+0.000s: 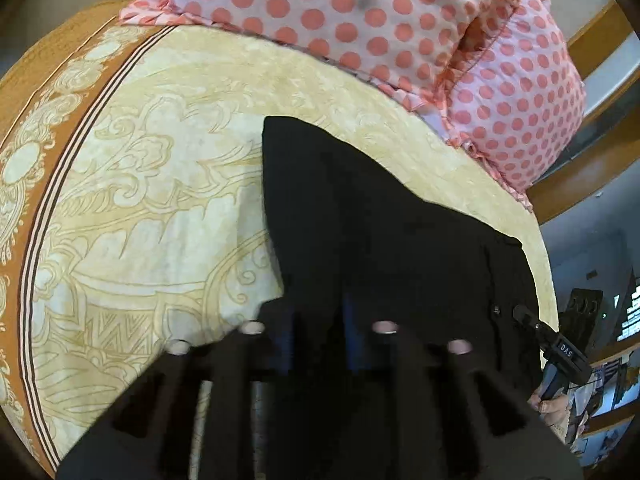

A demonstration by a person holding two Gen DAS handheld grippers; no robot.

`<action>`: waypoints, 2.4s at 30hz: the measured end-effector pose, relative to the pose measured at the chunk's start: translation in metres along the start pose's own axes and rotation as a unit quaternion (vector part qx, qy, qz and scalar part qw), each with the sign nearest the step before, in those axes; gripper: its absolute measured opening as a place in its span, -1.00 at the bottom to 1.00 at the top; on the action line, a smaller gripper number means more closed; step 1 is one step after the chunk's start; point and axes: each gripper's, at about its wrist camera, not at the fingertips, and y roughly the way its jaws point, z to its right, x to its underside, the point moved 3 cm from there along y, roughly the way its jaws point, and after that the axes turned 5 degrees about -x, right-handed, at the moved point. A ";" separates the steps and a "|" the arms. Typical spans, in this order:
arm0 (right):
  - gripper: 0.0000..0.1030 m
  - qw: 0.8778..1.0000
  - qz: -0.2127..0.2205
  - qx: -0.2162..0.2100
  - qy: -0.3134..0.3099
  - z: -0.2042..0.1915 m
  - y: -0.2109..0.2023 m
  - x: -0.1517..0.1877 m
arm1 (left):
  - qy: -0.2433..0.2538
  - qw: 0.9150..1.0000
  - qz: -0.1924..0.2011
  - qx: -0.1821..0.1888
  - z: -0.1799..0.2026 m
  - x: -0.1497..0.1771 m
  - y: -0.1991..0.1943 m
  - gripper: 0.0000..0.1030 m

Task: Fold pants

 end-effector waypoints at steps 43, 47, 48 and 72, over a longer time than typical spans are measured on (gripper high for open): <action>0.56 0.951 -0.045 0.251 -0.176 -0.046 0.073 -0.037 | 0.120 0.990 0.044 -0.062 0.103 0.001 0.052 0.91; 0.63 0.965 0.017 0.228 -0.129 -0.053 0.040 -0.029 | 0.115 0.988 0.075 -0.072 0.100 0.008 0.029 0.91; 0.73 0.965 0.028 0.228 -0.127 -0.055 0.033 -0.024 | 0.116 0.985 0.092 -0.084 0.095 0.013 0.017 0.91; 0.97 0.932 0.075 0.318 -0.156 -0.076 0.041 0.091 | 0.140 0.962 0.142 -0.187 0.025 0.117 -0.013 0.97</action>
